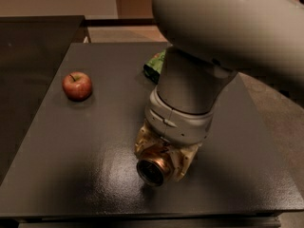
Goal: Place orange can upright
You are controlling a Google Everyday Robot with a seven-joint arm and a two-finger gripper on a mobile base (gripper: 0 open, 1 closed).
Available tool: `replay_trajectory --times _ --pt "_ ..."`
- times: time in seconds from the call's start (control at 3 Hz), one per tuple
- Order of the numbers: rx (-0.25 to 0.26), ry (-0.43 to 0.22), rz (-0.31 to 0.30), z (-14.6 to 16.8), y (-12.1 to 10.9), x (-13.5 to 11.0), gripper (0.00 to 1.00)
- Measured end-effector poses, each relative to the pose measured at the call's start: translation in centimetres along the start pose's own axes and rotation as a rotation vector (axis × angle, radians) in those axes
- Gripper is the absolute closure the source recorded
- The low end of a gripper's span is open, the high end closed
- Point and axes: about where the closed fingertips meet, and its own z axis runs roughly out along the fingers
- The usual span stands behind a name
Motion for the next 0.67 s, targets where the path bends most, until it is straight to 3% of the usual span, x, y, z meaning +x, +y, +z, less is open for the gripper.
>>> replay_trajectory --times 0.33,0.67 --pt "0.030 -0.126 0.127 -1.7 -1.0 -1.6 1.00" --pt "0.099 -0.284 0.239 -2.8 -1.8 -2.5 1.00"
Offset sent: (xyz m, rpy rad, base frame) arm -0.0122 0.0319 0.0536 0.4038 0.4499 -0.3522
